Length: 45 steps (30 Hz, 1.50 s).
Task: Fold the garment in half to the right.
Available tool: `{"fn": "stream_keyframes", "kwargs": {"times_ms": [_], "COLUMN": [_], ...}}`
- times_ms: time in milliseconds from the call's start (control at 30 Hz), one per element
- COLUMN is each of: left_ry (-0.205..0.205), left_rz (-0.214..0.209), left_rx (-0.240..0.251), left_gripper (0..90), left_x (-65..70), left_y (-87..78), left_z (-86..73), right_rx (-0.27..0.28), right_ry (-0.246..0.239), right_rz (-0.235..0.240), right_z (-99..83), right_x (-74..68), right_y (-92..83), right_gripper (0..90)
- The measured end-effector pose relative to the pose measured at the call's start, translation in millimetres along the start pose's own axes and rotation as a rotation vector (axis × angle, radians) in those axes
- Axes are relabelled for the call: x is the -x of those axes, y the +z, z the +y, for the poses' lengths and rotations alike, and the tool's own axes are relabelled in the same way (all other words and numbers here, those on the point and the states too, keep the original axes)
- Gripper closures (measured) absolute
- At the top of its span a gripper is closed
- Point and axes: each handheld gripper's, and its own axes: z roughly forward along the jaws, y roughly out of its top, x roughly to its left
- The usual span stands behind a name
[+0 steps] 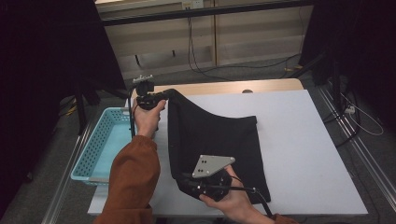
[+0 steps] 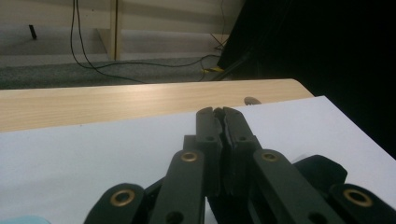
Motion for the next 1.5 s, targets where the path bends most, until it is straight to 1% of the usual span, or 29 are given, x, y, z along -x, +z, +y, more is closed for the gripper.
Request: {"fn": "stream_keyframes", "kwargs": {"times_ms": [33, 100, 167, 233, 333, 567, 633, 767, 867, 933, 967, 1000, 1033, 1067, 1133, 1233, 1267, 1433, 1500], "left_ry": [0.003, 0.000, 0.005, -0.001, 0.004, -0.002, 0.008, 0.010, 0.022, 0.029, 0.029, 0.037, 0.037, 0.039, 0.050, 0.052, 0.053, 0.056, 0.055], "left_rz": [0.007, 0.004, 0.010, 0.013, 0.020, 0.039, 0.040, 0.039, 0.033, 0.026, 0.026, 0.017, 0.017, 0.010, 0.007, 0.000, 0.000, -0.014, -0.031], "left_rx": [-0.002, 0.006, 0.003, 0.009, 0.011, 0.023, 0.016, 0.006, -0.004, -0.007, -0.007, -0.008, -0.008, -0.013, -0.022, -0.022, -0.026, -0.028, -0.028], "left_gripper": [86.4, 86.4, 86.5, 86.4, 86.4, 86.4, 86.4, 86.4, 86.5, 86.4, 86.4, 86.4, 86.4, 86.4, 86.4, 86.4, 86.4, 86.4, 86.4], "left_x": [-0.3, -1.4, -2.8, -4.6, -6.0, -9.3, -9.2, -7.1, -0.5, 4.3, 4.3, 9.2, 9.2, 13.5, 17.0, 20.3, 23.0, 27.0, 30.7], "left_y": [-1.5, -4.6, -7.1, -9.7, -13.5, -21.6, -21.2, -15.5, -7.8, -3.1, -3.1, 1.2, 1.2, 5.7, 9.8, 13.4, 16.9, 22.1, 27.0], "left_z": [0.7, 1.9, 3.2, 4.6, 7.2, 13.4, 13.4, 10.7, 9.1, 8.7, 8.7, 8.2, 8.2, 7.5, 6.6, 5.7, 4.5, 2.9, 0.9], "right_rx": [0.002, 0.005, 0.007, 0.007, 0.019, 0.032, 0.041, 0.035, 0.026, 0.026, 0.027, 0.029, 0.031, 0.032, 0.033, 0.031, 0.028, 0.029, 0.026], "right_ry": [0.000, -0.003, -0.006, -0.006, -0.009, -0.025, -0.025, -0.023, -0.014, -0.012, -0.010, -0.009, -0.008, -0.008, -0.005, 0.001, 0.004, 0.014, 0.013], "right_rz": [0.001, 0.003, 0.007, 0.009, 0.015, 0.026, 0.029, 0.030, 0.026, 0.023, 0.020, 0.016, 0.015, 0.012, 0.008, 0.000, 0.000, -0.006, -0.010], "right_z": [0.6, 1.5, 1.7, 2.7, 6.9, 17.2, 18.7, 17.1, 10.9, 8.5, 7.6, 6.7, 6.2, 5.3, 3.6, -0.1, -1.8, -7.5, -8.4], "right_x": [-0.1, -0.4, -0.8, -1.4, -2.8, -6.4, -6.7, -6.9, -5.6, -4.9, -4.8, -4.6, -4.4, -4.0, -3.7, -2.4, -1.9, -0.8, -2.2], "right_y": [-0.1, 0.0, 0.8, 1.8, 4.0, 9.6, 10.2, 11.4, 10.8, 8.6, 6.9, 4.5, 3.2, 0.9, -2.0, -5.9, -6.7, -11.0, -13.4], "right_gripper": [85.4, 85.4, 85.4, 85.4, 85.4, 85.4, 85.4, 85.4, 85.4, 85.4, 85.4, 85.4, 85.4, 85.4, 85.4, 85.3, 85.3, 85.3, 85.3]}}
